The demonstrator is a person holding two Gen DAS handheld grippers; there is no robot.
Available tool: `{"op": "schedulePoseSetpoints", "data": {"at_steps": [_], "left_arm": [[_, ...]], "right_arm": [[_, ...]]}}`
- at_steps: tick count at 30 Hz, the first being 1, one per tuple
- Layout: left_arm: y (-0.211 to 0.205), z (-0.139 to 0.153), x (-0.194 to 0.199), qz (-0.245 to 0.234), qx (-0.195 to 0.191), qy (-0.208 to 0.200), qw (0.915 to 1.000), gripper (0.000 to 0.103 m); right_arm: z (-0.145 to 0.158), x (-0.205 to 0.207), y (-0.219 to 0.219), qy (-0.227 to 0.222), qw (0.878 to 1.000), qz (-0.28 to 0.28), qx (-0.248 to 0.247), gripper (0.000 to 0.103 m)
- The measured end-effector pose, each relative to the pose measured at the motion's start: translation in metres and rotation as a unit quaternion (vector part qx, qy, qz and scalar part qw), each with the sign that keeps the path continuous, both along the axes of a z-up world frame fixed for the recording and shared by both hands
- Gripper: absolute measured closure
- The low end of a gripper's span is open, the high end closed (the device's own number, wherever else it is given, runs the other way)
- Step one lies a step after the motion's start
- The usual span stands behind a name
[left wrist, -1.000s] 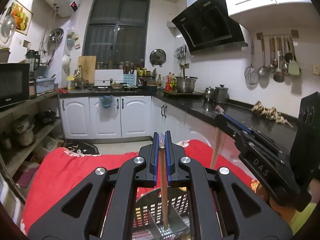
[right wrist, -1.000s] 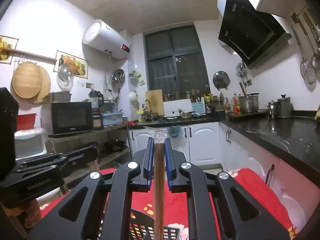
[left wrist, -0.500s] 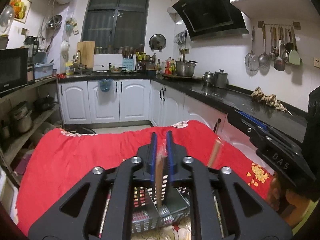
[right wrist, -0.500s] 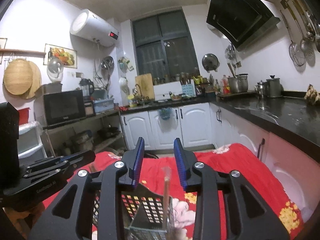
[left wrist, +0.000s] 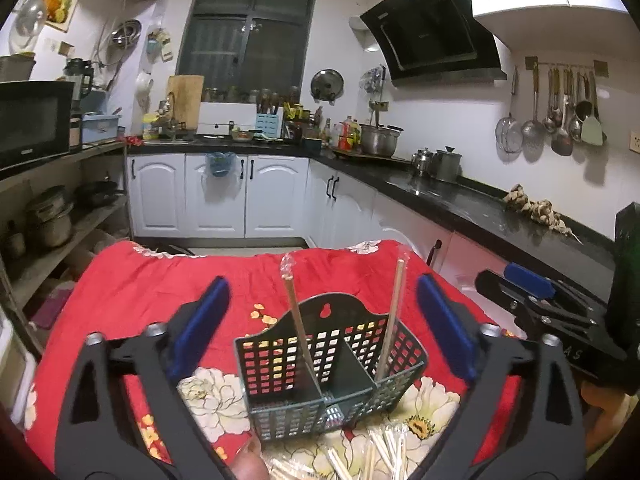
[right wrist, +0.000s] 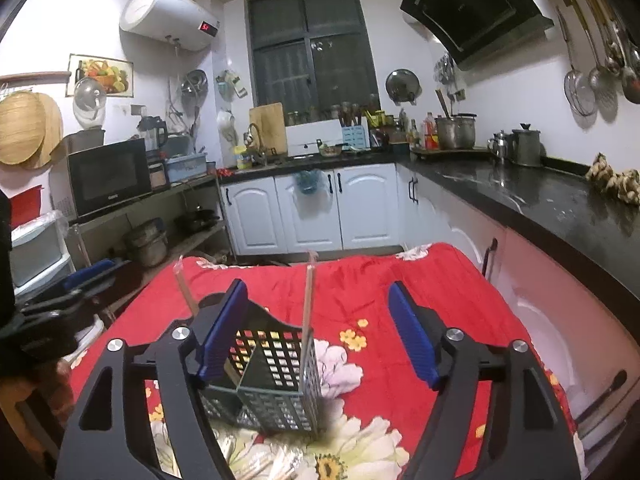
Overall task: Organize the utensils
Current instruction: 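Lower the chopstick into the caddy and open the right tool while the left tool releases its own, then reach the left tool down to the pile and close it while the right tool grasps a chopstick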
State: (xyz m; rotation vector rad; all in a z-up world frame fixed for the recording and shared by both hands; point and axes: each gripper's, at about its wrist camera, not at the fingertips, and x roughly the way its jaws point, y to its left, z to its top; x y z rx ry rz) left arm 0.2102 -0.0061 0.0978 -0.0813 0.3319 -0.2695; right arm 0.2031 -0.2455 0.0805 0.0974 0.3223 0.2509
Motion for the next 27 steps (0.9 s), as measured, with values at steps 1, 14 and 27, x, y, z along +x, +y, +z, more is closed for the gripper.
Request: {"op": "schedulePoseSetpoints", "data": {"at_steps": [1, 14, 27], "left_arm": [[0.002, 0.001, -0.003, 0.002, -0.001, -0.001, 1.0000, 0.011], [0.019, 0.002, -0.036, 0.012, -0.018, 0.004, 0.9998, 0.011], [0.029, -0.034, -0.046, 0.023, -0.023, 0.060, 0.9977, 0.011]], "right_arm": [[0.000, -0.002, -0.001, 0.002, 1.000, -0.001, 0.001, 0.029], [-0.003, -0.025, -0.014, 0.023, 1.000, 0.012, -0.004, 0.022], [-0.032, -0.033, -0.011, 0.065, 0.997, 0.034, -0.029, 0.022]]}}
